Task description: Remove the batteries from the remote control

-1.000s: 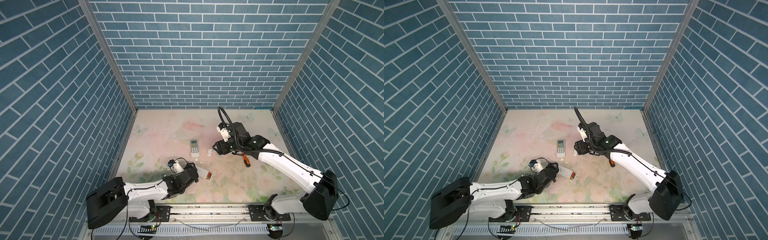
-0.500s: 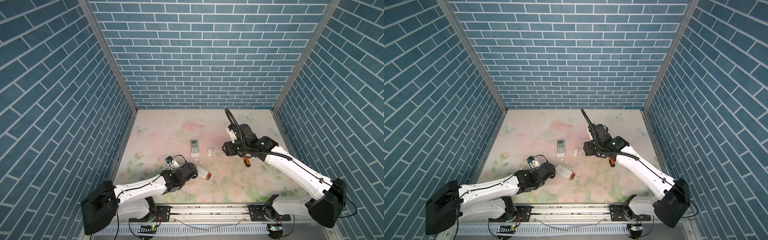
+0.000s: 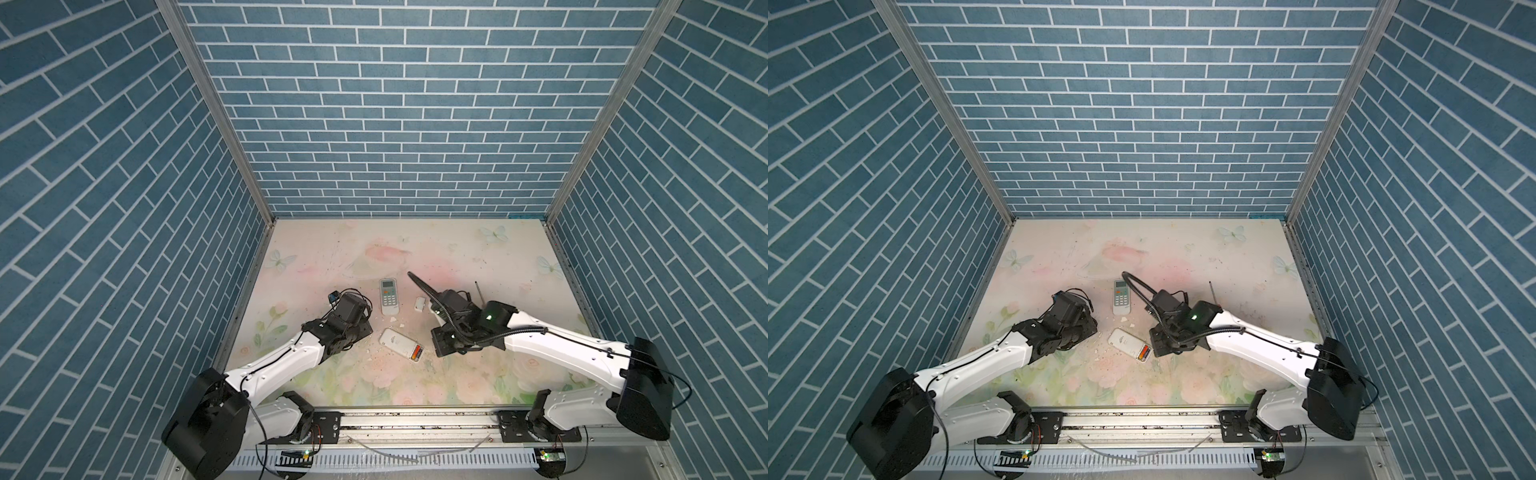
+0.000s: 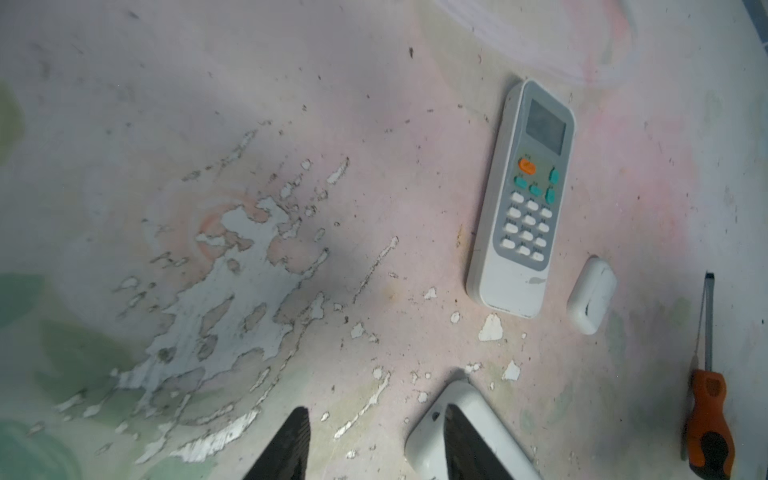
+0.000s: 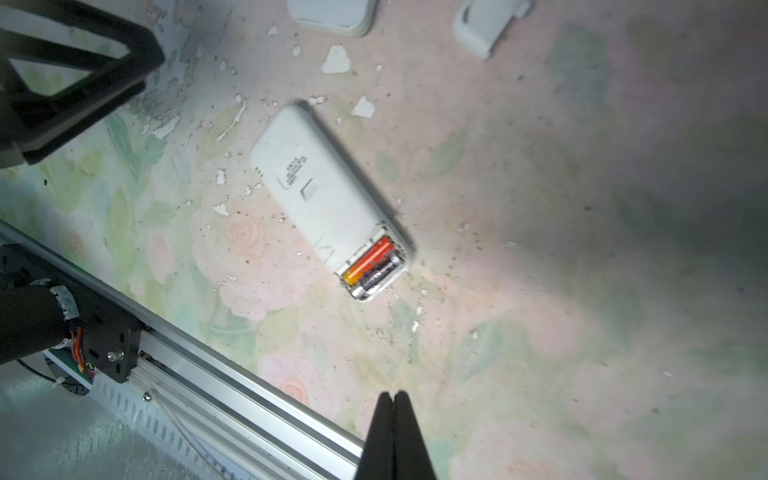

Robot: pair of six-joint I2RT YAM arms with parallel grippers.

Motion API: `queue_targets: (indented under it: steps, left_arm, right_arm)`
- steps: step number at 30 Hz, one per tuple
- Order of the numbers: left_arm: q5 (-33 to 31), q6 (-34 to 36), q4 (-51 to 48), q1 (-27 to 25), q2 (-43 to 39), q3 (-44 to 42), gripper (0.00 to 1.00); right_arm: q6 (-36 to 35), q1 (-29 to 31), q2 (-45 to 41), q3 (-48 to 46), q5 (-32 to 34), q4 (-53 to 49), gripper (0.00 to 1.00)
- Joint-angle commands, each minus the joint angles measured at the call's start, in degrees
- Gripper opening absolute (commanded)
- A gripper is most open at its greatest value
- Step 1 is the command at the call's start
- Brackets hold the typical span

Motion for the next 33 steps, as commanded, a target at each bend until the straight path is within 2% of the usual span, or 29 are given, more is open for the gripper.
queue_targets:
  steps: [1, 9, 18, 27, 33]
  left_arm:
    - [3.1, 2.6, 3.3, 1.0, 0.4, 0.1, 0.53]
    - [2.9, 2.1, 2.7, 4.5, -4.5, -2.5, 0.53]
    - [3.2, 1.6, 0.0, 9.0, -11.0, -4.8, 0.54]
    - [4.1, 1.0, 1.3, 10.0, -10.2, -4.7, 0.54]
    - [4.5, 0.3, 2.8, 10.1, -9.4, -5.1, 0.54]
  right_arm:
    - [6.8, 3.6, 4.8, -0.1, -0.7, 6.1, 0.00]
    - [7.6, 6.3, 14.3, 0.8, -5.0, 13.1, 0.00]
    - [5.9, 6.2, 20.5, 2.8, -6.5, 12.6, 0.00]
    - [5.1, 3.3, 19.0, 2.0, -2.8, 9.5, 0.00]
    - [2.9, 0.8, 18.4, 1.9, -2.7, 8.2, 0.00]
